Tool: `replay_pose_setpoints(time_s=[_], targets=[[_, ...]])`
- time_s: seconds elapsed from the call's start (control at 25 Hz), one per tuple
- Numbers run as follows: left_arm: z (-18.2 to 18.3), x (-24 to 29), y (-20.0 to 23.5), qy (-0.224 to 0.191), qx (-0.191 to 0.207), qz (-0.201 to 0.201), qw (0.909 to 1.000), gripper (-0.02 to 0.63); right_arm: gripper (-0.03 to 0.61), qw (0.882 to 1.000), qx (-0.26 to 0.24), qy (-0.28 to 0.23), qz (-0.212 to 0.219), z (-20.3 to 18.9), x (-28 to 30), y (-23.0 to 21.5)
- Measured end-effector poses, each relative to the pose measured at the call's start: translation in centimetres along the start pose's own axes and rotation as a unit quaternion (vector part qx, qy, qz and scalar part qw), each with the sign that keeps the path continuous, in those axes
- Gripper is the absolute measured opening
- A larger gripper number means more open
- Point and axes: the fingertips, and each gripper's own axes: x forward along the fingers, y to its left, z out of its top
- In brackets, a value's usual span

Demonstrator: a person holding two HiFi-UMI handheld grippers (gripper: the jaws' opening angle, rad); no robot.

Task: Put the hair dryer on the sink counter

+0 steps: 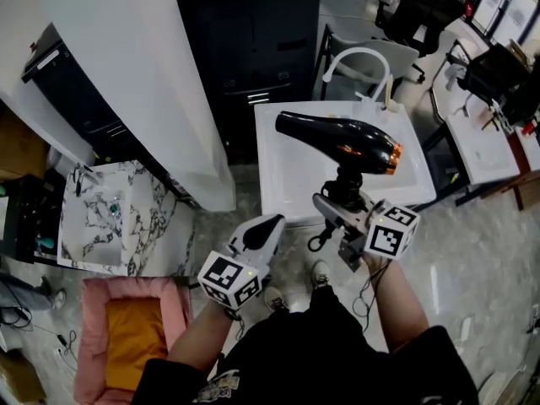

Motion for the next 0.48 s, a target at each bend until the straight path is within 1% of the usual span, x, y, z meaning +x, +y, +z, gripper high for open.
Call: replay_pose_setpoints(time_s=[0.24,0.48], targets=[[0.2,1.4,0.9,-0.002,0.002,0.015,0.9999,0.003,0.227,1.0,0.005,0.01,0.02,1.1,1.7,-1.7],[0.7,4.6,2.3,-0.008,0.009,0.038,0.9992,0.003,0.227,0.999,0.015,0.024,0.044,2.7,3.4,-5.4]])
